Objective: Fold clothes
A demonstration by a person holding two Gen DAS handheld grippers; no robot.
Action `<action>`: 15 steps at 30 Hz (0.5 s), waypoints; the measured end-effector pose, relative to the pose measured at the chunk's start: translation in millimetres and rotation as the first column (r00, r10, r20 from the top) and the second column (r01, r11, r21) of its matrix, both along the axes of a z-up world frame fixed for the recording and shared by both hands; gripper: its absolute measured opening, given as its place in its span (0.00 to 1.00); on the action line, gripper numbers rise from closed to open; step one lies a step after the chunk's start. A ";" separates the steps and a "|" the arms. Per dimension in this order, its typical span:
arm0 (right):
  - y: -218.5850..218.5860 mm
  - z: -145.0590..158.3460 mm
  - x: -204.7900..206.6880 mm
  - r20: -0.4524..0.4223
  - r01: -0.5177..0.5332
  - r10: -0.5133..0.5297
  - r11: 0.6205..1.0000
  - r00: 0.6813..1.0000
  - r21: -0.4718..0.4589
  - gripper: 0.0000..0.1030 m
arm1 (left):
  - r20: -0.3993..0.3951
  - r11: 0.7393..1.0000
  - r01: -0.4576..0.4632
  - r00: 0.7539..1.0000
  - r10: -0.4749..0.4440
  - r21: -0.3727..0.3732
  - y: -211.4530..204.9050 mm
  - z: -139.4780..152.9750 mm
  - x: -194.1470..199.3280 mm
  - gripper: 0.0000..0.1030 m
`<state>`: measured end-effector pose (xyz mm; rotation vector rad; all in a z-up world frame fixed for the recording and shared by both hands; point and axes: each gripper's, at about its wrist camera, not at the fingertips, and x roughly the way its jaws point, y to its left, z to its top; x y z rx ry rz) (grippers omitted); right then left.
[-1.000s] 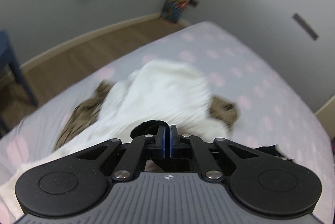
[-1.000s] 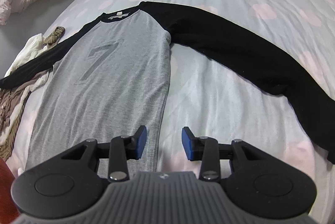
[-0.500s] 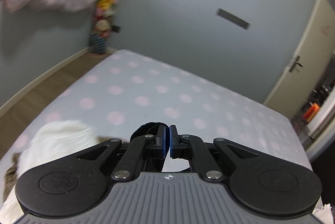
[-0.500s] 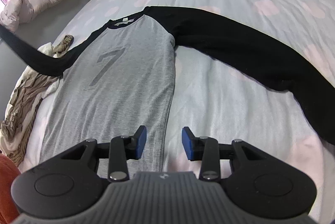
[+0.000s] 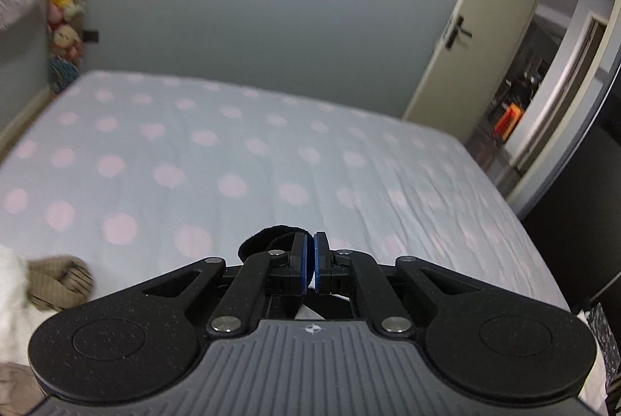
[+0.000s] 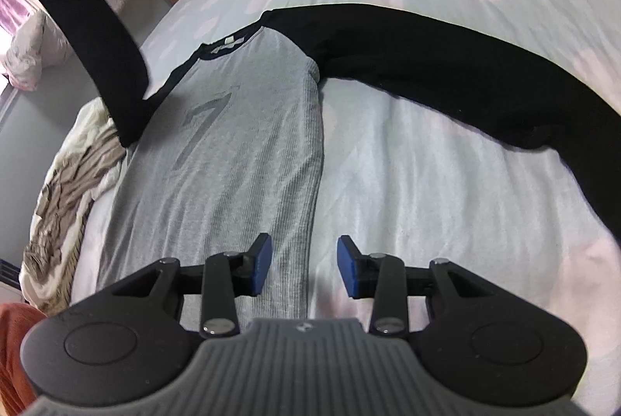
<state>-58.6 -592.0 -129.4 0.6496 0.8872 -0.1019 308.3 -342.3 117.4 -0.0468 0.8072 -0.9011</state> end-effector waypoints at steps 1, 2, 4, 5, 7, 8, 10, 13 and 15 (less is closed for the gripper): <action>0.1 -0.1 -0.1 0.005 -0.001 0.001 1.000 1.000 0.002 0.40 | -0.016 1.000 0.007 1.000 -0.006 0.007 -7.3 -10.4 -0.1 0.02; 0.2 0.0 0.1 0.008 -0.003 0.003 1.000 1.000 0.002 0.40 | -0.030 1.000 0.011 1.000 -0.010 0.015 -17.4 -20.7 1.2 0.02; 0.4 -0.1 -0.4 0.011 -0.007 0.007 1.000 1.000 -0.002 0.40 | -0.057 1.000 0.021 0.998 -0.020 0.022 -36.4 -41.5 1.5 0.02; 0.3 -0.5 -0.2 0.013 -0.010 0.010 1.000 1.000 -0.002 0.40 | -0.067 0.999 0.025 0.997 -0.024 0.020 -42.4 -50.5 1.9 0.02; 0.1 -1.5 0.1 0.016 -0.015 0.015 1.000 1.000 -0.002 0.40 | -0.090 0.999 0.037 0.995 -0.035 0.017 -54.7 -65.2 3.0 0.02; -0.8 -2.5 0.7 0.017 -0.015 0.015 1.000 1.000 0.003 0.40 | -0.102 0.999 0.045 0.994 -0.043 0.014 -61.0 -70.4 3.7 0.02; -3.6 -5.0 1.8 0.021 -0.008 0.008 1.000 1.000 0.022 0.40 | -0.130 0.998 0.067 0.989 -0.064 0.014 -75.7 -82.4 3.2 0.01; -9.4 -10.0 2.6 0.018 0.009 -0.010 0.998 1.000 0.061 0.40 | -0.176 0.993 0.117 0.978 -0.110 0.030 -104.5 -106.6 -5.1 0.01; -11.6 -12.3 2.7 0.017 0.016 -0.017 0.997 1.000 0.078 0.40 | -0.209 0.987 0.153 0.968 -0.141 0.040 -123.4 -126.2 -11.2 0.01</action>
